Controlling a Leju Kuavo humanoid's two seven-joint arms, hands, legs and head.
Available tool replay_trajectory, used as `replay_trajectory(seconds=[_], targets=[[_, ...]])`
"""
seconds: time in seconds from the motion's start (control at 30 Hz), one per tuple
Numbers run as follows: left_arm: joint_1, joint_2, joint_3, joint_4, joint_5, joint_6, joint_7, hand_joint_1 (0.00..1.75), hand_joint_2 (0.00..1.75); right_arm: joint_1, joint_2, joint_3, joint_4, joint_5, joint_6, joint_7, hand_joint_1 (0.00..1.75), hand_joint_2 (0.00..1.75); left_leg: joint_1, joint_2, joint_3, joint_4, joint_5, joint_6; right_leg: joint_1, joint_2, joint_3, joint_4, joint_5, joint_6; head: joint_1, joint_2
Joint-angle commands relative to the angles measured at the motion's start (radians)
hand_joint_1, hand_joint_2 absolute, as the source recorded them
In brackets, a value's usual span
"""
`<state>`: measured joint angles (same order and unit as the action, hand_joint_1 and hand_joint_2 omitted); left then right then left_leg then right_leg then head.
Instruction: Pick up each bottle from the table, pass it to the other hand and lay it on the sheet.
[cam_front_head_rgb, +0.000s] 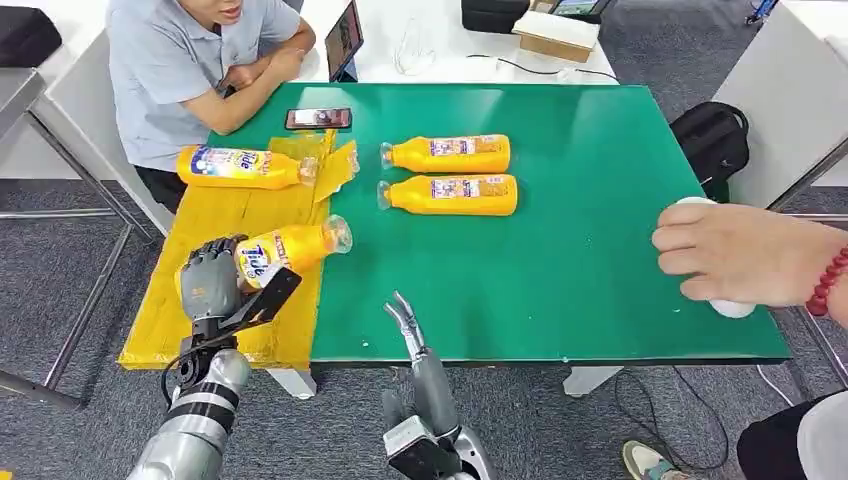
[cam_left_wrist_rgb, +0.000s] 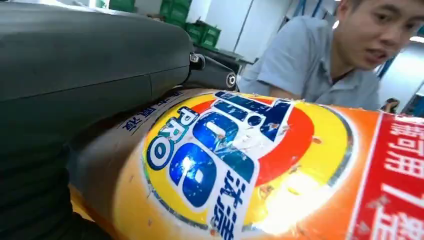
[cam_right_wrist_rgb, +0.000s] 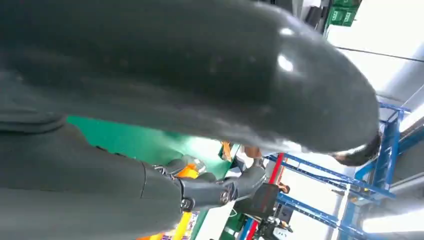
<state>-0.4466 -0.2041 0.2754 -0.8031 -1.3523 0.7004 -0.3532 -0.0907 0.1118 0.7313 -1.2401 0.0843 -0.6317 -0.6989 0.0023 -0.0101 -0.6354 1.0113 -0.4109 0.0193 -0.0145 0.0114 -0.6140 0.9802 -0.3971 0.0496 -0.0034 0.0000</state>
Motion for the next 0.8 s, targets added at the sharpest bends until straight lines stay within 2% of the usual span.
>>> replay_trajectory(seconds=[0.03,0.1,0.17,0.23,0.27,0.3,0.33,0.37,0.6,0.63,0.67,0.8], targets=[[-0.208,0.150,-0.133,0.466,-0.213,-0.080,0.300,1.75,1.75,0.013,0.019,-0.049,0.026,-0.026,0.046,0.001,0.00,0.00,0.000,-0.002,0.005,-0.001,-0.001,-0.001,0.000,-0.004,0.006,-0.001,-0.002,-0.002,0.000,0.000],[-0.236,0.180,-0.161,0.510,-0.212,-0.164,0.346,1.75,1.75,0.016,0.024,-0.063,0.026,-0.028,0.052,0.001,0.00,0.00,0.001,-0.002,0.007,-0.001,-0.002,-0.002,0.001,-0.004,0.008,0.000,-0.003,-0.003,0.000,0.000],[-0.238,0.188,-0.164,0.512,-0.201,-0.183,0.333,1.75,1.75,0.026,0.027,-0.082,0.015,-0.028,0.051,0.001,0.00,0.00,0.001,0.001,0.004,0.000,-0.001,-0.002,0.001,-0.001,0.004,0.000,-0.002,-0.002,0.000,0.000],[-0.234,0.177,-0.127,0.508,-0.132,-0.197,0.259,1.75,1.75,0.035,0.027,-0.099,0.009,-0.031,0.057,0.001,0.00,0.00,0.001,0.001,0.007,-0.001,-0.002,-0.002,0.001,-0.001,0.007,0.000,-0.003,-0.003,0.000,0.000],[-0.233,0.160,-0.076,0.508,-0.041,-0.262,0.139,1.68,1.75,0.041,0.024,-0.104,0.002,-0.029,0.063,0.001,0.00,0.00,0.000,-0.001,0.006,-0.001,-0.001,-0.001,0.001,-0.002,0.006,-0.001,-0.002,-0.002,0.000,0.000],[-0.235,0.148,-0.030,0.516,0.052,-0.405,-0.003,1.43,1.75,0.047,0.021,-0.111,-0.008,-0.032,0.084,0.001,0.00,0.00,0.000,0.000,0.008,-0.002,-0.001,-0.001,0.001,-0.002,0.008,-0.001,-0.002,-0.003,0.000,0.000],[-0.232,0.146,-0.011,0.515,0.093,-0.484,-0.059,0.24,1.75,0.051,0.021,-0.115,-0.014,-0.032,0.095,0.001,0.00,0.00,0.000,0.000,0.010,-0.002,-0.002,-0.002,0.001,-0.001,0.010,-0.001,-0.002,-0.003,0.000,0.000],[-0.219,0.151,-0.023,0.493,0.115,-0.588,-0.121,0.00,1.75,0.048,0.025,-0.125,-0.010,-0.032,0.115,0.001,0.00,0.00,0.000,0.000,0.009,-0.001,-0.001,-0.001,0.001,-0.001,0.009,-0.001,-0.002,-0.002,0.000,0.000],[-0.199,0.117,-0.046,0.414,0.171,-0.633,-0.184,0.00,1.75,0.031,0.043,-0.140,0.021,-0.026,0.139,0.001,0.00,0.00,0.000,-0.005,0.013,-0.002,0.000,-0.001,0.000,-0.005,0.015,-0.001,-0.002,-0.003,0.000,0.000],[-0.193,0.111,-0.045,0.394,0.198,-0.649,-0.206,0.00,1.75,0.032,0.043,-0.139,0.021,-0.021,0.138,0.001,0.00,0.00,0.000,-0.004,0.015,-0.002,-0.001,-0.001,0.000,-0.004,0.016,-0.002,-0.002,-0.003,0.000,0.000],[-0.172,0.102,-0.029,0.344,0.325,-0.738,-0.250,0.00,1.75,0.030,0.035,-0.121,0.010,0.006,0.108,0.001,0.00,0.00,-0.001,-0.005,0.014,-0.002,0.000,-0.001,-0.001,-0.004,0.015,-0.001,-0.002,-0.003,0.000,0.000],[-0.142,0.082,-0.010,0.257,0.465,-0.773,-0.299,0.00,1.75,0.028,0.032,-0.116,0.011,0.003,0.096,0.001,0.00,0.00,0.000,-0.004,0.014,-0.002,0.000,-0.001,0.000,-0.004,0.015,-0.001,-0.002,-0.004,0.000,0.000]])
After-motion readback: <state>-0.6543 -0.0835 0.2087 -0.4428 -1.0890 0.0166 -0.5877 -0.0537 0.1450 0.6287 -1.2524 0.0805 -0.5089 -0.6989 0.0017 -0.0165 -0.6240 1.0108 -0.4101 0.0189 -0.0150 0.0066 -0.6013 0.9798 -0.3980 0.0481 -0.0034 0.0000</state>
